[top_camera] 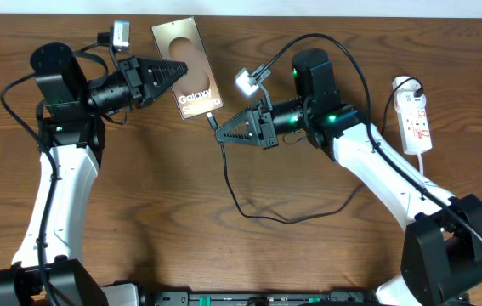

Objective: Plug charger to phone and switch on socket

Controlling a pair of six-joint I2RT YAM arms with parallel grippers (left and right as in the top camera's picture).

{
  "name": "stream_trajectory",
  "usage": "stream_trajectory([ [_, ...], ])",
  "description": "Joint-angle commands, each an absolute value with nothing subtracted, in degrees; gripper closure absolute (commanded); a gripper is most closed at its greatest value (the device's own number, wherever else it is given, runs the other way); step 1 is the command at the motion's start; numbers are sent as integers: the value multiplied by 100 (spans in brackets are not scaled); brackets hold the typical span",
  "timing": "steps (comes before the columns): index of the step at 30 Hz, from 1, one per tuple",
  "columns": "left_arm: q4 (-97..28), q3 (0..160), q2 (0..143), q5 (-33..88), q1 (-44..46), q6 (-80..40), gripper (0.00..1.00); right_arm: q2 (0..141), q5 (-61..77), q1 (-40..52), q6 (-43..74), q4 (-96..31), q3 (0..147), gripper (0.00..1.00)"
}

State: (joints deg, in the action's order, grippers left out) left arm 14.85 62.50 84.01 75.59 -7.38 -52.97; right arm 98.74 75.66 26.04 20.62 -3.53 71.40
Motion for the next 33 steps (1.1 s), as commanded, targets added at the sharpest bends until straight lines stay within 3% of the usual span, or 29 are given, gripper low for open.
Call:
stream_trajectory([
  [1, 1549, 6399, 8305, 7535, -729, -5553, 93, 9902, 7546, 2668, 2145, -314, 7159, 99],
  [33, 1551, 6396, 8305, 7111, -613, -5686, 93, 9902, 7518, 2672, 2596, 51, 7159, 99],
])
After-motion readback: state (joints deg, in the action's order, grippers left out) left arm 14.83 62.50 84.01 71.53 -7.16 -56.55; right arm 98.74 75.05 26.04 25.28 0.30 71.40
